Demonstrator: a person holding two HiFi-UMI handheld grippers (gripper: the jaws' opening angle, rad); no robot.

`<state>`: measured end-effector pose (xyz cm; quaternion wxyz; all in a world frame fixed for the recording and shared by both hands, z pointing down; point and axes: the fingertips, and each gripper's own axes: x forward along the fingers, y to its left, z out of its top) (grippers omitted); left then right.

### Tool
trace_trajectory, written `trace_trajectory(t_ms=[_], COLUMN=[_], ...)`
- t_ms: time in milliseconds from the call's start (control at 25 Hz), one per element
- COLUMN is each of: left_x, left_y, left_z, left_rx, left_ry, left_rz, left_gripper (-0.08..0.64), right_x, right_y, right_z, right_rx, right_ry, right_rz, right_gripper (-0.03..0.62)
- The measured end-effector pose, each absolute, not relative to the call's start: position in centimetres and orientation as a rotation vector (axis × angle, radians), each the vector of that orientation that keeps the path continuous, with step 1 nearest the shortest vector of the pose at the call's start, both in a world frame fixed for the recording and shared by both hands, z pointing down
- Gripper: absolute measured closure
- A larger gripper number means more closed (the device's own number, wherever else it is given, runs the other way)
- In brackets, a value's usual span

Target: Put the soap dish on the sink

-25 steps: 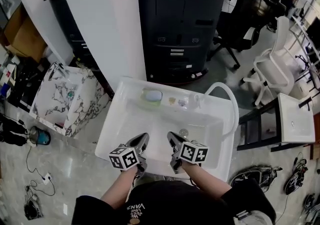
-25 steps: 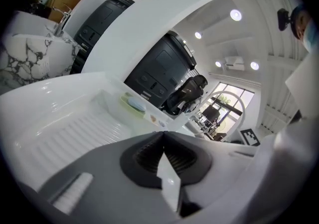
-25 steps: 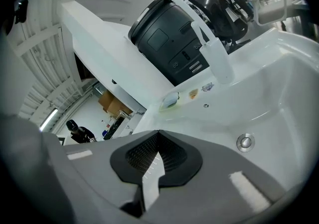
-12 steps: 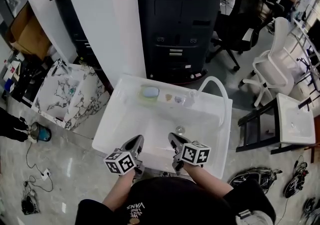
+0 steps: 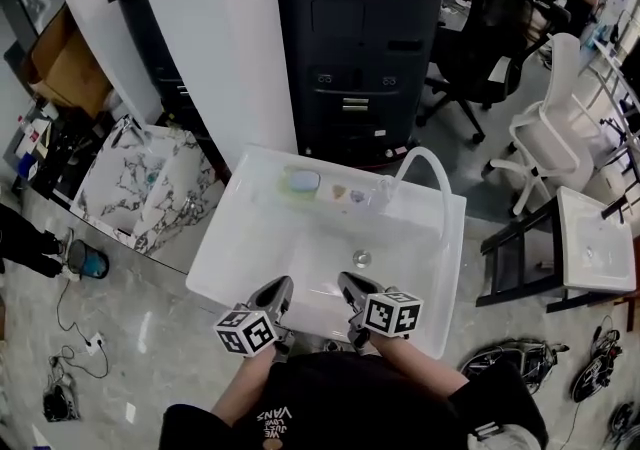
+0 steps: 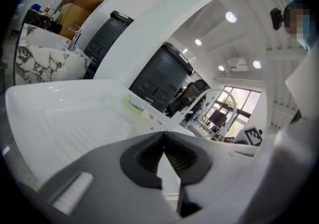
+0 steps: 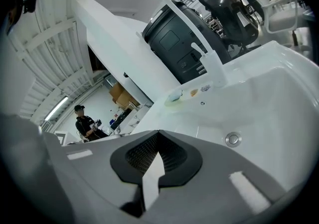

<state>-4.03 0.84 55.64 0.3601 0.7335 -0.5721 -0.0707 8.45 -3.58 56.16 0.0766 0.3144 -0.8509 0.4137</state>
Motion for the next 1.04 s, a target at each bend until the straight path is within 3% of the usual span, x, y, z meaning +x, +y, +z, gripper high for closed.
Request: trace_trajectory(t_ms=[1040], left_x=[-3.4], left_y=[2.6], left_z=[56.7], left_rx=[1.857], left_ry=[-1.473], left_rz=[-0.176], left_gripper=[0.506], right_x=[7.9], right_y=[-3.2], right_z=[56.5], right_rx=[0.947], right_ry=[-2.551], right_rz=[1.243], right_gripper=[0.591])
